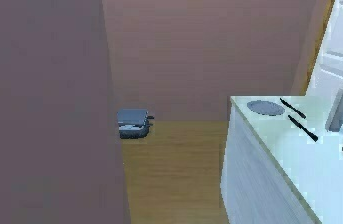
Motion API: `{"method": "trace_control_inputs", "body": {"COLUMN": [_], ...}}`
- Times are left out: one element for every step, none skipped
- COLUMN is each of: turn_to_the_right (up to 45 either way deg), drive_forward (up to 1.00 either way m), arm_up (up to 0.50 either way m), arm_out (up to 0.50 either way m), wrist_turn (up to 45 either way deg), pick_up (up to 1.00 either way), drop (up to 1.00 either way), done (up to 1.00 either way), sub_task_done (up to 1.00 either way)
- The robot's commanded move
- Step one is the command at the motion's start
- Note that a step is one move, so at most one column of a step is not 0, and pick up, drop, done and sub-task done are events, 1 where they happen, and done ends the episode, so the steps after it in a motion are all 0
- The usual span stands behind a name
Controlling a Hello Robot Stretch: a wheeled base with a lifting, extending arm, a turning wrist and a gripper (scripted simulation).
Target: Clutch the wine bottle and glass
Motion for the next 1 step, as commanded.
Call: {"method": "trace_control_inputs", "body": {"turn_to_the_right": [0.0], "drive_forward": [0.0], "arm_up": [0.0], "arm_out": [0.0], "wrist_turn": [0.0], "pick_up": [0.0], "drop": [0.0], "done": [1.0], "sub_task_done": [0.0]}}
